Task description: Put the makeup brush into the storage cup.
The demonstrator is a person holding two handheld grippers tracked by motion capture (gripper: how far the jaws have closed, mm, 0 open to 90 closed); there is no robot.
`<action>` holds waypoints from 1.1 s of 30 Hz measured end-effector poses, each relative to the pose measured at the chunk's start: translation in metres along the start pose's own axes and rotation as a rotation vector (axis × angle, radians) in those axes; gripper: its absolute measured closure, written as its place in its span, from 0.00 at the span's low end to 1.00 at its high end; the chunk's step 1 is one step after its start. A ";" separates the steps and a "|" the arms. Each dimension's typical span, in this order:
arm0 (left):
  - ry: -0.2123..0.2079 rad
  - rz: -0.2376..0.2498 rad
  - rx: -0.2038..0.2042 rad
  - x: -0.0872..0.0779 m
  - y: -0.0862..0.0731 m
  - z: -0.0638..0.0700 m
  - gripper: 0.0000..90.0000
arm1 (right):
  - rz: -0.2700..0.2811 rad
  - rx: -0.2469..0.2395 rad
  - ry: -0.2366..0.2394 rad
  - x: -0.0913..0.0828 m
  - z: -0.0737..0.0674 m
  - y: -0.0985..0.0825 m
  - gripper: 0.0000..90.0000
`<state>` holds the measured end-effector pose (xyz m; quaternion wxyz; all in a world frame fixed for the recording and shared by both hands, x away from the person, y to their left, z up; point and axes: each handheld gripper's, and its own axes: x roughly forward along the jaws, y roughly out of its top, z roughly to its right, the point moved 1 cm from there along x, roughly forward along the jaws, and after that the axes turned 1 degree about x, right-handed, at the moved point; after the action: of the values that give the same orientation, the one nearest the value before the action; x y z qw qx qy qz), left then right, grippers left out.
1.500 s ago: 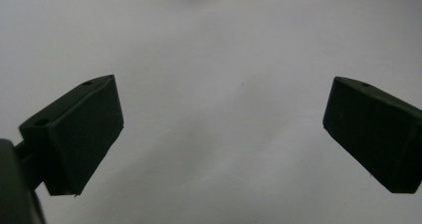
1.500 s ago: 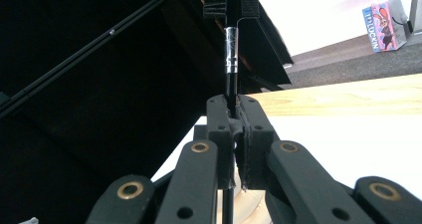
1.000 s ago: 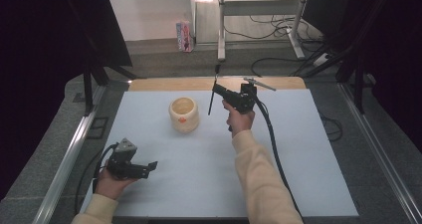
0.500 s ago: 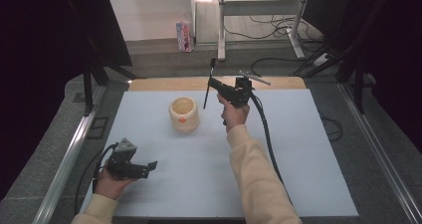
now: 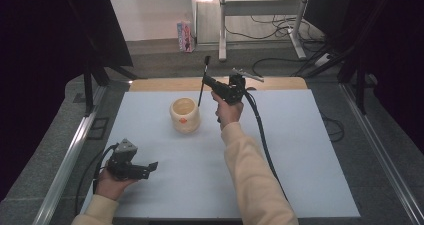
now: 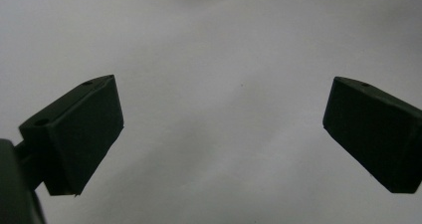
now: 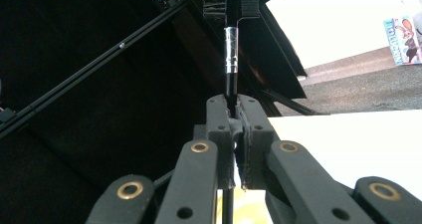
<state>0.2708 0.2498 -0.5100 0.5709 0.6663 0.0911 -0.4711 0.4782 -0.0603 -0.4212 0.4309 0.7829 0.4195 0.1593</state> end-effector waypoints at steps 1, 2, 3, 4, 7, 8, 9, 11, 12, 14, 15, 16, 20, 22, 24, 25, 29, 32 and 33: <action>0.000 -0.001 0.000 0.000 0.000 0.000 0.04 | -0.001 -0.008 0.002 0.002 0.000 0.000 0.94; 0.000 -0.001 0.001 0.000 0.000 0.000 0.04 | -0.002 -0.010 -0.002 0.003 -0.001 -0.001 0.94; 0.000 0.002 -0.002 0.000 0.000 0.001 0.04 | -0.005 -0.020 -0.002 0.005 -0.001 -0.001 0.94; 0.000 -0.001 0.001 0.000 0.000 0.000 0.04 | -0.008 -0.021 0.000 0.007 -0.002 -0.002 0.94; 0.000 0.000 -0.001 0.001 0.000 0.001 0.04 | -0.011 -0.029 -0.002 0.013 -0.004 -0.005 0.94; 0.000 0.000 -0.001 0.000 0.000 0.001 0.04 | -0.010 -0.027 0.000 0.014 -0.004 -0.005 0.94; 0.000 -0.001 0.002 0.000 0.000 0.001 0.04 | -0.009 -0.026 0.002 0.015 -0.004 -0.005 0.94; -0.002 0.000 0.002 0.000 0.000 0.000 0.03 | -0.009 -0.028 0.002 0.018 -0.004 -0.005 0.94; -0.003 0.001 0.002 0.000 0.000 0.000 0.03 | -0.008 -0.031 0.003 0.020 -0.005 -0.004 0.94; -0.004 0.001 0.001 0.000 0.000 0.000 0.03 | 0.001 -0.030 0.005 0.023 -0.005 -0.003 0.94; -0.004 0.000 0.001 0.000 0.000 0.000 0.03 | 0.001 -0.025 0.007 0.024 -0.006 -0.003 0.94; -0.004 0.000 0.002 0.000 0.000 0.000 0.03 | -0.002 -0.027 0.006 0.026 -0.006 -0.003 0.94; -0.003 -0.001 0.001 0.000 0.000 0.000 0.03 | -0.003 -0.033 0.010 0.031 -0.008 -0.004 0.94; -0.004 0.000 0.001 0.001 0.000 0.000 0.03 | -0.003 -0.034 0.012 0.033 -0.009 -0.005 0.94; -0.004 0.000 0.002 0.001 0.000 0.000 0.03 | 0.000 -0.033 0.012 0.035 -0.010 -0.005 0.94; -0.005 -0.001 0.001 0.001 0.000 0.001 0.03 | 0.004 -0.036 0.012 0.036 -0.011 -0.005 0.94; -0.004 -0.002 0.001 0.001 0.000 0.000 0.03 | -0.007 -0.046 0.010 0.040 -0.010 -0.008 0.94; -0.003 -0.001 0.002 0.001 0.000 0.000 0.03 | -0.013 -0.052 0.005 0.043 -0.009 -0.012 0.94; -0.004 -0.001 0.002 0.001 0.000 0.000 0.03 | -0.020 -0.060 0.003 0.045 -0.007 -0.015 0.94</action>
<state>0.2710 0.2493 -0.5104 0.5700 0.6660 0.0901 -0.4727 0.4929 -0.0166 -0.4346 0.4551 0.7651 0.4231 0.1687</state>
